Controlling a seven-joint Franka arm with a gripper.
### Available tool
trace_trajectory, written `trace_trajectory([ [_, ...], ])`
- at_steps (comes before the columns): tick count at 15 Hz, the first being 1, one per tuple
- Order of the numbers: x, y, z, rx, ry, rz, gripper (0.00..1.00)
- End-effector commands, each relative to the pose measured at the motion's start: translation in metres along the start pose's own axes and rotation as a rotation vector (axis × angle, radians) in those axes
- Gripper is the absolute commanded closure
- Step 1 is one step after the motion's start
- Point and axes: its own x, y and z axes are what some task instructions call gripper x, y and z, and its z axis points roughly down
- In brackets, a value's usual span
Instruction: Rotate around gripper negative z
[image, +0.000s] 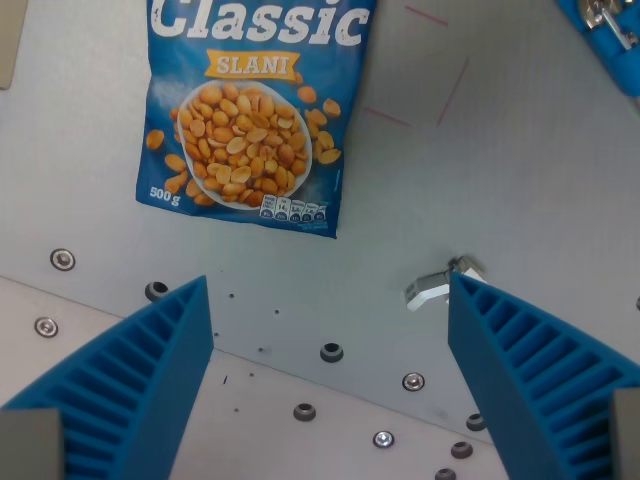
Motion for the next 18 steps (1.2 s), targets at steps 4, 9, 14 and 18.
trace_trajectory([
  [4, -0.0005, 0.0006, -0.0031, -0.003, 0.006, -0.176, 0.00],
  [9, -0.0005, 0.0006, -0.0031, -0.003, 0.006, -0.243, 0.00],
  [14, -0.0005, 0.0006, -0.0031, -0.003, 0.006, -0.310, 0.00],
  [18, -0.0005, 0.0006, -0.0031, -0.004, 0.006, -0.363, 0.00],
])
